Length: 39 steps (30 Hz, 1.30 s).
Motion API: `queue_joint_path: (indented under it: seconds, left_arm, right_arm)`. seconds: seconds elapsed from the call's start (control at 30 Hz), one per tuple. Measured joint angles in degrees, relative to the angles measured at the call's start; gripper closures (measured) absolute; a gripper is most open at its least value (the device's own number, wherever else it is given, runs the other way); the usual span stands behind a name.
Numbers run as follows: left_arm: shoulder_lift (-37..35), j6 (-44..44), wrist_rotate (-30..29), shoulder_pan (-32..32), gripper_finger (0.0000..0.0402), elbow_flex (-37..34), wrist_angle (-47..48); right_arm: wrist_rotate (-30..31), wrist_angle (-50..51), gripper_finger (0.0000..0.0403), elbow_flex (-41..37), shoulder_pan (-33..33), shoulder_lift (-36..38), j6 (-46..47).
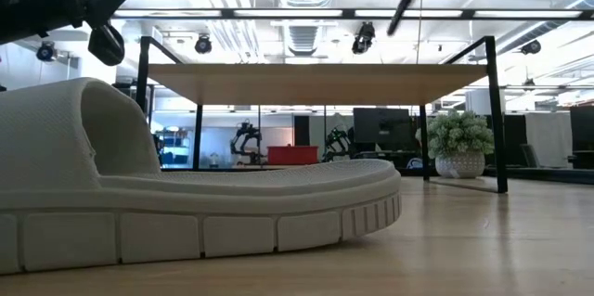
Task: Pick and place slides into the shelf
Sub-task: Move the right gray slipper to the middle of the table
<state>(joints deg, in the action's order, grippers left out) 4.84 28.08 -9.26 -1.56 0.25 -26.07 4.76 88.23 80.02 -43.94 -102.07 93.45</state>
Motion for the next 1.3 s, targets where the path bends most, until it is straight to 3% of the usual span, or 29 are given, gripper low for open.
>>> queue_joint_path:
  seconds: [0.17, 0.57, 1.1, 1.3]
  left_arm:
    - [0.0, 0.0, 0.01, 0.01, 0.0402, 0.02, -0.01]
    - [0.0, 0.0, 0.01, 0.04, 0.0402, 0.02, -0.01]
    - [0.0, 0.0, -0.01, 0.04, 0.0402, 0.02, -0.01]
    - [0.0, 0.0, -0.01, 0.04, 0.0402, 0.01, -0.01]
  right_arm:
    - [-0.56, 1.61, 0.0182, 0.12, -0.98, -5.02, 2.61]
    - [-12.2, 1.92, 0.0182, -5.05, 0.46, -6.39, 4.92]
    - [-5.87, -1.25, 0.0182, -14.11, 0.35, -6.72, 4.51]
    - [-3.08, -2.19, 0.0224, -16.77, 0.31, -6.63, 3.45]
